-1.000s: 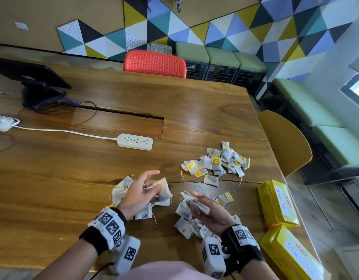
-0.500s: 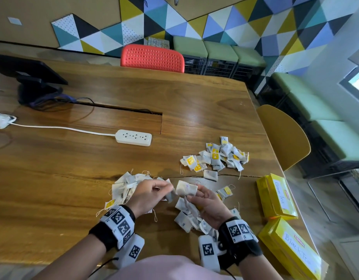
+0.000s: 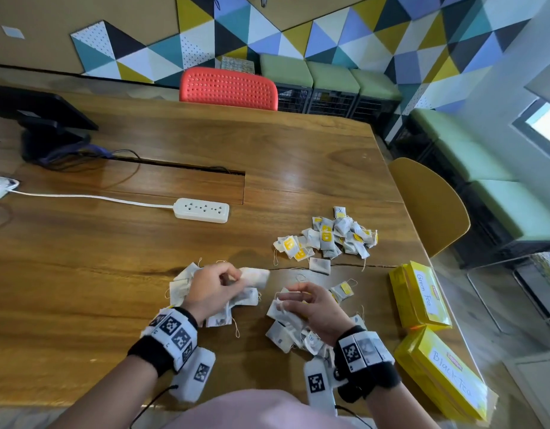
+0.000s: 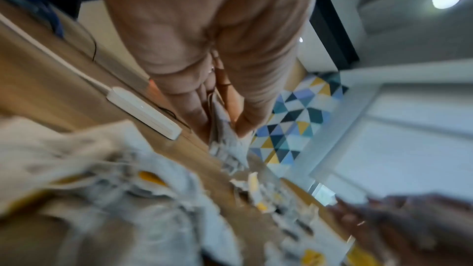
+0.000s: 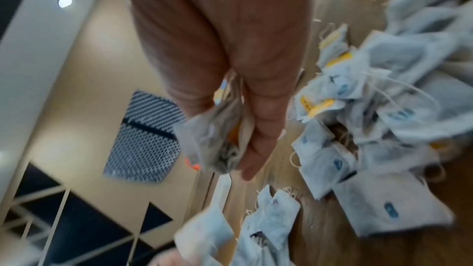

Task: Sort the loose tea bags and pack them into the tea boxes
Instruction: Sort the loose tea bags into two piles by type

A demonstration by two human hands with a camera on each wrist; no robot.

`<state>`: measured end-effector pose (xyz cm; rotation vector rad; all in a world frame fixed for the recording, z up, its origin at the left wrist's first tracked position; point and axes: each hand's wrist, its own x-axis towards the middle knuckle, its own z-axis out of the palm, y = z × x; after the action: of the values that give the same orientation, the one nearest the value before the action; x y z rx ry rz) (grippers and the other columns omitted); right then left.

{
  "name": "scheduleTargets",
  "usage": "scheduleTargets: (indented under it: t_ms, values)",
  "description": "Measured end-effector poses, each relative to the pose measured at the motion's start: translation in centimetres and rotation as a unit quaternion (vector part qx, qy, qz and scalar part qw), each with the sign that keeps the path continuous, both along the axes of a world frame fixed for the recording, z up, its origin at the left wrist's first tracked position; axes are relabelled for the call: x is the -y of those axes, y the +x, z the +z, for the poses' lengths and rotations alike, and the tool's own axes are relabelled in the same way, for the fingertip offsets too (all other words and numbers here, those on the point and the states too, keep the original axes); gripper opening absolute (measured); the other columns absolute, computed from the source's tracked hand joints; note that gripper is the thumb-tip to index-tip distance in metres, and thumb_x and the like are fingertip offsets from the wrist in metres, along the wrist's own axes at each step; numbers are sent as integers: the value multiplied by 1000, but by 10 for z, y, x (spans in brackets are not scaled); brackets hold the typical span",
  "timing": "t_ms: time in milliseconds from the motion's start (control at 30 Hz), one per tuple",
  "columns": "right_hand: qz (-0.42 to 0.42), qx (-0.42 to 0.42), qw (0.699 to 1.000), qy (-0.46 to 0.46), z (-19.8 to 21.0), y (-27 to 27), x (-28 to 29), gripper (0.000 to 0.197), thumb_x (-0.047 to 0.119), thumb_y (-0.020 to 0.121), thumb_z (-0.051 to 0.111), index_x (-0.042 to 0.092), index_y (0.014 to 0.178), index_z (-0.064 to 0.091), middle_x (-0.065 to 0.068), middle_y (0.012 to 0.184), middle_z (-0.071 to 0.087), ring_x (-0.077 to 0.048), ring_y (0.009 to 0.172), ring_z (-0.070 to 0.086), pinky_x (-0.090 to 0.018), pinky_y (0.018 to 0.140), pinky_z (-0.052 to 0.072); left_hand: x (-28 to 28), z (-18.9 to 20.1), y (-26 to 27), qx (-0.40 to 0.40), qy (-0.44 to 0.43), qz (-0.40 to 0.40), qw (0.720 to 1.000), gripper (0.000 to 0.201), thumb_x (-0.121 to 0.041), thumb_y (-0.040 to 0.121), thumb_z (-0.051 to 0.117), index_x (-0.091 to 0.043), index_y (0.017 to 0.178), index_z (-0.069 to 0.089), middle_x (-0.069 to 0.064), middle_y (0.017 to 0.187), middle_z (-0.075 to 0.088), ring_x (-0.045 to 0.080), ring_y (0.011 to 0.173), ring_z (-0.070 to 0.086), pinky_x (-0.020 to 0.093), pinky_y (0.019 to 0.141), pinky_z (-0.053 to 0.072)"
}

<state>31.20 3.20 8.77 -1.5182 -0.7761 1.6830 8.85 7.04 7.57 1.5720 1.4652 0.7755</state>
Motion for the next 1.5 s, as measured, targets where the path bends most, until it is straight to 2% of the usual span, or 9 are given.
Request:
scheduleTargets:
  t_ms: [167,300,400,567,733,933,1167,1333,1500]
  values:
    - [-59,-159,983,-71,0,17,6,29,-9,89,54,-3,118,53,-17,107,71,-29,97,70,-31,71,56,-1,-15,-37,-142,-24,7,990,32,-4,84,65,-28,104,61,3,89,68,3,57,53,11,50,43]
    - [-67,-174,979,-78,-3,21,7,47,-20,84,50,0,127,50,-19,119,66,-24,88,68,-28,64,54,4,-15,-35,-265,34,-7,964,47,-15,89,61,-27,133,52,0,148,33,16,122,43,31,101,40]
    - [-63,-156,984,-57,-6,19,6,58,-26,80,49,3,129,48,-20,125,62,-17,72,67,-28,57,54,4,-6,-14,-189,81,-54,977,28,-25,92,58,-28,120,61,-13,132,44,6,109,49,27,97,40]
    - [-39,-121,992,-5,-8,8,4,74,-31,77,42,16,134,42,-20,134,52,-27,116,57,-28,64,55,10,6,33,-32,-51,-136,989,16,-39,90,62,-25,93,68,-11,85,70,2,78,65,23,75,51]
    - [-2,-30,999,28,-7,-1,5,90,-31,77,38,22,147,23,-16,144,40,-26,128,48,-25,66,52,9,-4,52,48,-137,-64,987,30,-29,72,83,-15,91,64,0,79,69,11,65,66,18,53,51]
    - [5,-8,1000,21,-3,8,10,86,-29,79,36,28,143,27,-15,149,34,-29,128,47,-27,69,53,3,-6,49,144,-226,-90,959,20,-7,82,73,-8,99,64,2,75,72,11,64,68,29,66,56]
    - [23,8,999,26,-2,11,18,84,-25,81,40,38,136,28,-13,149,34,-24,128,48,-26,72,53,8,-4,58,61,-280,-139,948,34,-42,81,72,-12,95,66,8,86,73,22,74,69,36,69,57]
    - [38,31,999,5,-4,8,16,86,-24,82,40,25,149,20,-15,151,31,-30,133,43,-25,76,53,9,-4,65,31,-263,-139,954,31,-29,79,78,-6,93,62,12,83,73,22,66,68,39,67,58]
    - [-83,-68,991,-79,-7,22,17,59,-25,84,36,6,133,47,-25,132,48,-35,95,66,-29,56,54,0,3,57,9,-183,-140,973,17,-19,88,66,-17,103,57,6,92,68,12,64,66,23,59,52]
